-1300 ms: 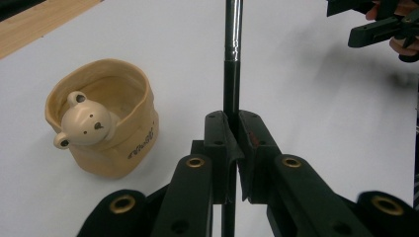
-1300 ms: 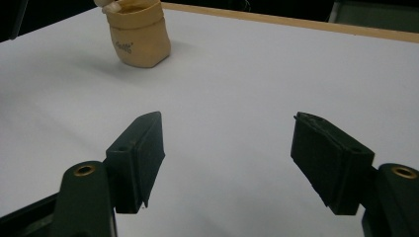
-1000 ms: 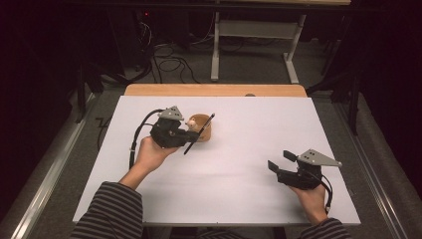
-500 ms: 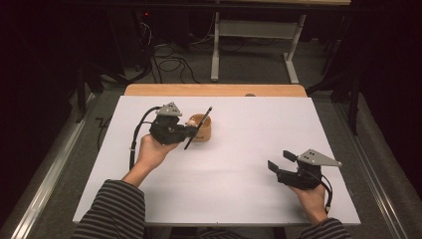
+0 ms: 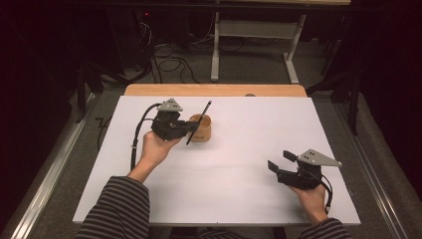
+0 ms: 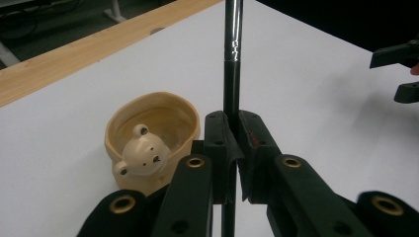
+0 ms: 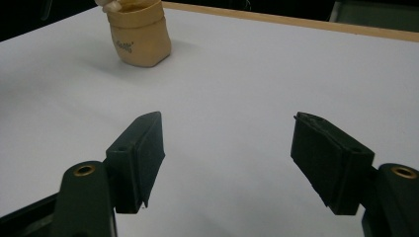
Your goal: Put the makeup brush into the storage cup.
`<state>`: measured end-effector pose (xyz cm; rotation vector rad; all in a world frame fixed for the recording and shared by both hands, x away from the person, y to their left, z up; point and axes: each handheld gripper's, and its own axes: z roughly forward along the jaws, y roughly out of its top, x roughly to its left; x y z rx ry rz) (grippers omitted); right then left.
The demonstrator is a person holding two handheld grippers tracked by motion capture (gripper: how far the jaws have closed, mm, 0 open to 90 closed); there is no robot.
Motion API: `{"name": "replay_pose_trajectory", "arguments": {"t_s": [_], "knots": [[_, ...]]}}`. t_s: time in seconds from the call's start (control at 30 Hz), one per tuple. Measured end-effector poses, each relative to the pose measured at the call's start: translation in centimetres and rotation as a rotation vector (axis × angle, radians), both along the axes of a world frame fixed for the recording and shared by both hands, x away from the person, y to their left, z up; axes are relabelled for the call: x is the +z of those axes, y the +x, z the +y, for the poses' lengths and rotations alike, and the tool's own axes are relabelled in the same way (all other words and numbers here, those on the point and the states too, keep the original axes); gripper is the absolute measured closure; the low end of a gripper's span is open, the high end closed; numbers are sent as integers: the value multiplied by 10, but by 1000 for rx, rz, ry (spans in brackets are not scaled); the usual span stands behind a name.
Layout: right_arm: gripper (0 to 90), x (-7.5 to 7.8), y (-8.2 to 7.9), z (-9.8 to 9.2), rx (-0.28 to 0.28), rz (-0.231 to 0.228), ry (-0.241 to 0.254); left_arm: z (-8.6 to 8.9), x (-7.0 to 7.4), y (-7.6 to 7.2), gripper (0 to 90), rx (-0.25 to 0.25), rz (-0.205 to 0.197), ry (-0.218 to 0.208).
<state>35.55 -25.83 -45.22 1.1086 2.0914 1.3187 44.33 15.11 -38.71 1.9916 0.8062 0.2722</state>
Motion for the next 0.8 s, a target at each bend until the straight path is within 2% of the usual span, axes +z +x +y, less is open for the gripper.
{"name": "replay_pose_trajectory", "arguments": {"t_s": [0.37,0.8], "knots": [[298,0,0,0,1,0,3,2,-4,8,835,42,-1,-20],[298,0,0,0,1,1,3,-7,-5,14,835,43,-2,-30]]}}
